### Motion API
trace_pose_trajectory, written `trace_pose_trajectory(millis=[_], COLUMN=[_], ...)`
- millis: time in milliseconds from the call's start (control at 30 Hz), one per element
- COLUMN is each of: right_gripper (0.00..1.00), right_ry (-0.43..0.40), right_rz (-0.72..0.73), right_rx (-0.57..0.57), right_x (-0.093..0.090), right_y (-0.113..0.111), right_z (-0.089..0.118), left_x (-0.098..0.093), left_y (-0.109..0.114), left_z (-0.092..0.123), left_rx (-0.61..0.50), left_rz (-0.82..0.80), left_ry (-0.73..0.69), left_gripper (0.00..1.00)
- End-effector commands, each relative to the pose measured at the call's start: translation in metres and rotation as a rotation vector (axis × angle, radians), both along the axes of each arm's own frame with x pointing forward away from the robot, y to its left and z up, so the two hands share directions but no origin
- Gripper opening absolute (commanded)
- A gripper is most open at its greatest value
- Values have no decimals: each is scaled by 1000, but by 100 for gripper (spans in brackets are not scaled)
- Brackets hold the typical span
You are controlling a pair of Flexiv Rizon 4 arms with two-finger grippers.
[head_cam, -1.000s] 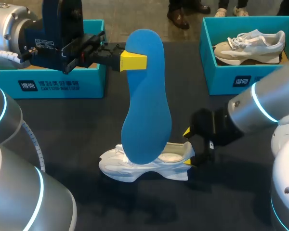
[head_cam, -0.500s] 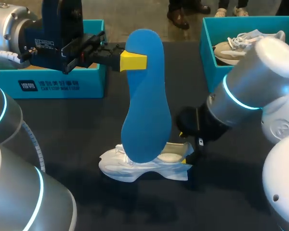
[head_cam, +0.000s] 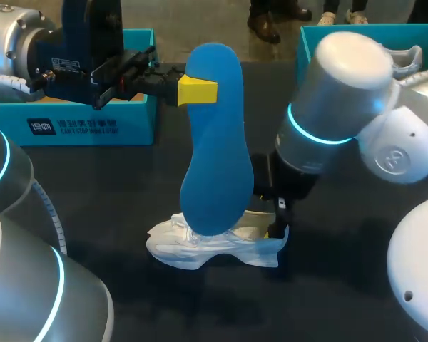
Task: Take the shoe out of the shoebox, open the shoe tongue, remove and reinsert the insole, then place the shoe into the shoebox
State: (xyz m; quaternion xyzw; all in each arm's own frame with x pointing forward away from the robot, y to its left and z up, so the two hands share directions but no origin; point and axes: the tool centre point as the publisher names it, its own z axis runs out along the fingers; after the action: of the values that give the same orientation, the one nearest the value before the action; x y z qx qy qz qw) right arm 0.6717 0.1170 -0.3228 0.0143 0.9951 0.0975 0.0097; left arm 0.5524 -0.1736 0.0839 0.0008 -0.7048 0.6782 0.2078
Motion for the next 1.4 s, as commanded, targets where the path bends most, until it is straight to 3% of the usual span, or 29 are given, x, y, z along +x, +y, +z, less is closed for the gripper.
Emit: trace_pose_trajectory(millis=[33, 433, 867, 1133, 1400], right_gripper=[100, 100, 100, 100, 100], right_ry=[0, -6, -43, -34, -58], right_rz=[-8, -10, 42, 72, 52], right_rx=[-132, -107, -88, -99, -88], right_x=[0, 4, 25, 29, 35], right_y=[4, 2, 27, 48, 54], right_z=[-3, -9, -3, -17, -30], left_x=[1, 1, 1, 1, 1], left_y=[-1, -1, -1, -1, -1], left_z=[0, 0, 0, 0, 0], left_rx=[2, 2, 2, 2, 2], left_rz=[-3, -3, -3, -3, -3], left_ry=[0, 0, 0, 0, 0], left_gripper=[0, 0, 0, 0, 0])
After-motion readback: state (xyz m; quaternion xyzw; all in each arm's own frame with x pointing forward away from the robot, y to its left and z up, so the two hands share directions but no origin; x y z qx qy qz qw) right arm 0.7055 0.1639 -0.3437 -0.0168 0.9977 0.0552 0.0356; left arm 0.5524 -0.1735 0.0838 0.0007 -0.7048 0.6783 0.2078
